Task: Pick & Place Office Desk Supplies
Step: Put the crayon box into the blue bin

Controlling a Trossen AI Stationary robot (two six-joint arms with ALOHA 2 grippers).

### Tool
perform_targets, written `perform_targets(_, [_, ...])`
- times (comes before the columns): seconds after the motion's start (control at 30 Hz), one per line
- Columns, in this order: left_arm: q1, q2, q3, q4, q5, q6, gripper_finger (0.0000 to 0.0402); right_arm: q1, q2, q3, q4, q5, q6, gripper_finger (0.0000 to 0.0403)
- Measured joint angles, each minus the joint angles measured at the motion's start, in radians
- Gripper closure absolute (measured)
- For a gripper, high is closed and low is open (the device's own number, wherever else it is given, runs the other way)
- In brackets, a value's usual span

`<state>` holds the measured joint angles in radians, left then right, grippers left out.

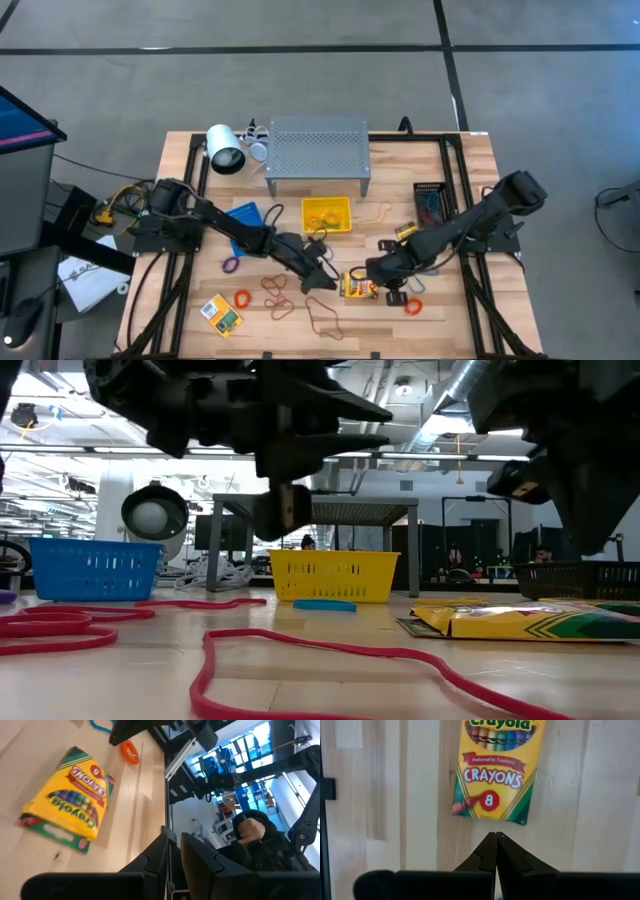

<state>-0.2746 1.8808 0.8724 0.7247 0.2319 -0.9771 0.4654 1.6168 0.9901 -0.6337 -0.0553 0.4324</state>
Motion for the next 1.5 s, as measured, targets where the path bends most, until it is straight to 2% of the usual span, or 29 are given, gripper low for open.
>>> perform_targets(0.2, [0.000, 0.047, 0.033, -0.001, -0.005, -0.001, 0.0353, 0.020, 0.008, 0.000, 0.085, -0.003, 0.021, 0.0402])
perform_targets(0.67, [0.000, 0.080, 0.040, 0.041, -0.059, -0.071, 0.0353, 0.021, 0.070, 0.000, 0.126, -0.004, 0.032, 0.0403])
perform_targets(0.93, [-0.002, 0.097, 0.040, -0.054, -0.075, -0.107, 0.0353, 0.020, 0.073, 0.000, 0.119, -0.003, 0.032, 0.0403])
perform_targets(1.23, [-0.007, 0.216, 0.119, -0.041, -0.014, -0.127, 0.0353, 0.020, 0.073, -0.002, 0.112, 0.000, 0.032, 0.0403])
perform_targets(1.5, [-0.003, 0.225, 0.137, -0.062, 0.003, -0.123, 0.0353, 0.012, 0.074, -0.050, 0.135, -0.004, 0.057, 0.0403])
